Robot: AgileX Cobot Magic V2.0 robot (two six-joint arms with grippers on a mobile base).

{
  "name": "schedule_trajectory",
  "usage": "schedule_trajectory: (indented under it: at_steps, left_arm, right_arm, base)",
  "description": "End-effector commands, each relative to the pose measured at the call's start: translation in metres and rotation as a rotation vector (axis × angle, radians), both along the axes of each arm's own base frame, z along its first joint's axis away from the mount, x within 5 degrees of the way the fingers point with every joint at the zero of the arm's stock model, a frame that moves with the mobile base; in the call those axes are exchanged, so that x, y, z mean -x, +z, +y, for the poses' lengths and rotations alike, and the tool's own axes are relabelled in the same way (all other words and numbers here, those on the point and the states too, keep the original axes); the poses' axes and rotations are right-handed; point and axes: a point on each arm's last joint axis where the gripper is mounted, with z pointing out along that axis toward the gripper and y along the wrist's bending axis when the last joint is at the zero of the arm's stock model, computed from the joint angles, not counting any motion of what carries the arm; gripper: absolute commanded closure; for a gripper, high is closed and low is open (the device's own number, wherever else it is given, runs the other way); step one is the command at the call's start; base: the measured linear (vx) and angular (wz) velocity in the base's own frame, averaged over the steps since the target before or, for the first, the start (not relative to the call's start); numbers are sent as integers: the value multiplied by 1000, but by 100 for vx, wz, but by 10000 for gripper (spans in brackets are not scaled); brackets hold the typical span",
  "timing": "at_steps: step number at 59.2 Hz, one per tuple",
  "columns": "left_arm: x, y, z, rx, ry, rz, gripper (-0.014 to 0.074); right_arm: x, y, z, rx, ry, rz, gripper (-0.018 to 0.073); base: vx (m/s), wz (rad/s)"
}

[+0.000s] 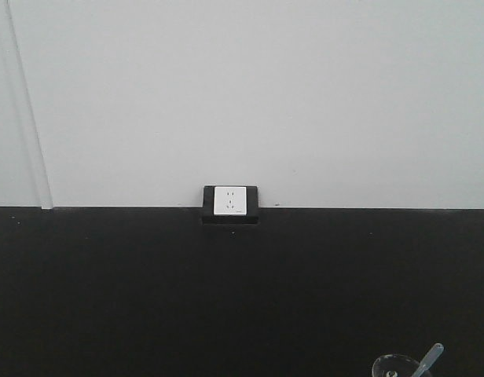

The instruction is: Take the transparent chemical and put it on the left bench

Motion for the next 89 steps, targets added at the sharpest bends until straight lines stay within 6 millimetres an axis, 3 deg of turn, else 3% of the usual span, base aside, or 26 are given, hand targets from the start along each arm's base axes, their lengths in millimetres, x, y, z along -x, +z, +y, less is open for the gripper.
schedule_trajectory:
  at_steps: [1,16,25,31,41,47,64,77,89]
  left_arm:
    - [1,3,0,14,-1,-81,600]
    - [1,3,0,14,-1,-81,600]
    - [1,3,0,14,-1,-81,600]
    - [1,3,0,14,-1,-81,600]
    - [1,3,0,14,-1,-81,600]
    - [1,3,0,14,-1,-81,600]
    - [1,3,0,14,-1,-81,600]
    - [1,3,0,14,-1,-81,600]
    - [1,3,0,14,-1,-81,600]
  right_arm:
    - [0,7,0,5,3,-96,566]
    - [0,10,1,7,6,-129,566]
    - [3,42,1,8,14,-285,566]
    - [0,69,1,22,13,-294,566]
    - [-28,111,2,34,20,-263,566]
    - [-47,122,3,31,25,-248,566]
    - [-91,116,5,18,45,-219,530]
    - [-108,111,6,15,58,-241,331]
    - [-122,100,7,-9,60,-190,-19]
  base:
    - [0,0]
    - [0,0]
    - [0,0]
    - [0,0]
    - [0,0]
    - [0,0]
    - [0,0]
    - [0,0]
    - [0,0]
